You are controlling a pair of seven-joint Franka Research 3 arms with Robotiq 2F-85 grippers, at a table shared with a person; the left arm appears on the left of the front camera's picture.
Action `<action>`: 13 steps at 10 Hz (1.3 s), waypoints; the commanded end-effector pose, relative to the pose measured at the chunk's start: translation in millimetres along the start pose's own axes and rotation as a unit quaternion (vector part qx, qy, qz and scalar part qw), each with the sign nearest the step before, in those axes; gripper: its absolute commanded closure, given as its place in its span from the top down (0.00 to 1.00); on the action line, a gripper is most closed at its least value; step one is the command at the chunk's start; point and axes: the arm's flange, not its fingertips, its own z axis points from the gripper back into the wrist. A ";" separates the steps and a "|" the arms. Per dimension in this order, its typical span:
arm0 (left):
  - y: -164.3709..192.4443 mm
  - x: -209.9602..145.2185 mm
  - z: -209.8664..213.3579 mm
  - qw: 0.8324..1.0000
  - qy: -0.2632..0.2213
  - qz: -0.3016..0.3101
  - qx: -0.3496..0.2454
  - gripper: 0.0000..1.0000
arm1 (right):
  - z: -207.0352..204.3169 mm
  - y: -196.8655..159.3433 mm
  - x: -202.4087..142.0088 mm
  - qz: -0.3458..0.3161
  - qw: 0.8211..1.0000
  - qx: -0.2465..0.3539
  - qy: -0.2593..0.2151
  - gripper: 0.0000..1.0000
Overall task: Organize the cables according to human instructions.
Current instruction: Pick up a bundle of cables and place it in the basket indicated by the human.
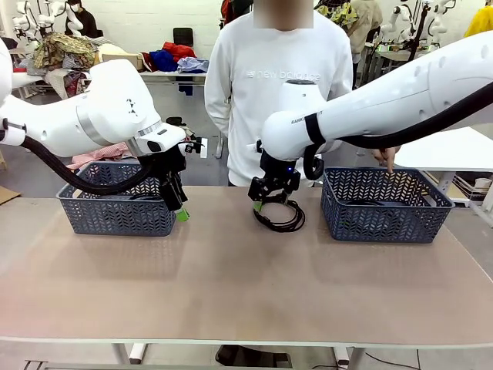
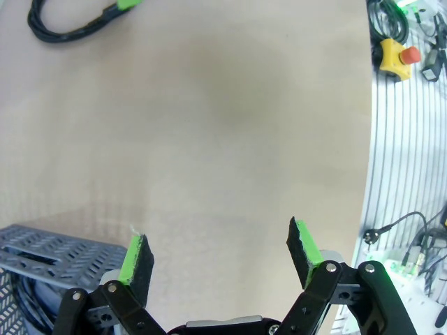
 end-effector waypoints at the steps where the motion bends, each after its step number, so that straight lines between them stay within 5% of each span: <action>1: -0.4 -1.5 1.1 1.000 -0.001 0.002 0.001 1.00 | -9.7 10.1 21.7 -0.049 0.998 -0.046 0.000 1.00; 6: -0.4 -1.5 1.1 1.000 -0.001 0.002 0.001 1.00 | -36.1 11.3 50.6 -0.082 0.992 -0.099 -0.002 1.00; 13: -0.4 -1.5 1.1 1.000 -0.001 0.002 0.001 1.00 | -62.6 1.9 66.2 -0.120 0.989 -0.086 0.015 1.00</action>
